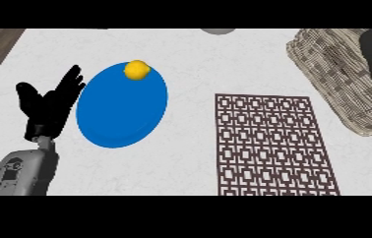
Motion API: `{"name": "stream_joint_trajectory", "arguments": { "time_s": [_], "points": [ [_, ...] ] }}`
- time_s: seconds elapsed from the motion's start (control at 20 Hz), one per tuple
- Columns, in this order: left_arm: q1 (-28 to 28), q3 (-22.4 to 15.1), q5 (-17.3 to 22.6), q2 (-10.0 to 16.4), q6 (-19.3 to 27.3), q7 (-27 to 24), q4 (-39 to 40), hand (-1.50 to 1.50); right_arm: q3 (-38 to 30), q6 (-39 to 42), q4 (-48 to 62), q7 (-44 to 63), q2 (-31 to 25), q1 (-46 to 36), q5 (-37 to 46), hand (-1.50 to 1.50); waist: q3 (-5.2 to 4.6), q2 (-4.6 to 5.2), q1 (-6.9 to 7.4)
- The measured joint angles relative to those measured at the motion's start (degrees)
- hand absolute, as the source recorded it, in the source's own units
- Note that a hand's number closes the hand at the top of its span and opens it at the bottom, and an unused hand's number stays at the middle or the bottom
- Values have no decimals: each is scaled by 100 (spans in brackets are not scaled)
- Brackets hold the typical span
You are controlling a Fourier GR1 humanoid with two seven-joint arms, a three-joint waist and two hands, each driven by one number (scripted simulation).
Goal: Pick the sweet potato from the placemat and place it in the basket
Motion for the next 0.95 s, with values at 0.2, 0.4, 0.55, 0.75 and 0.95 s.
{"name": "stream_joint_trajectory", "arguments": {
  "time_s": [0.2,0.4,0.55,0.75,0.95],
  "points": [
    [56,84,54,60,-24,45,-40,0,-192,-466,-517,37,-8,168,-139,-150,-2,-43,-70],
    [242,178,73,145,-62,-18,-71,0,-376,-725,-1249,42,67,461,-412,-150,-5,-108,-198],
    [311,266,106,175,-58,-35,-45,0,-381,-699,-2043,87,270,842,-662,-150,-9,-154,-319],
    [506,355,130,225,-45,4,-131,0,-238,-391,-3187,137,632,1493,-1140,-150,-12,-233,-480],
    [580,451,164,267,-42,-25,-117,0,5,138,-4331,198,975,2230,-1544,-150,-17,-265,-604]
  ]
}}
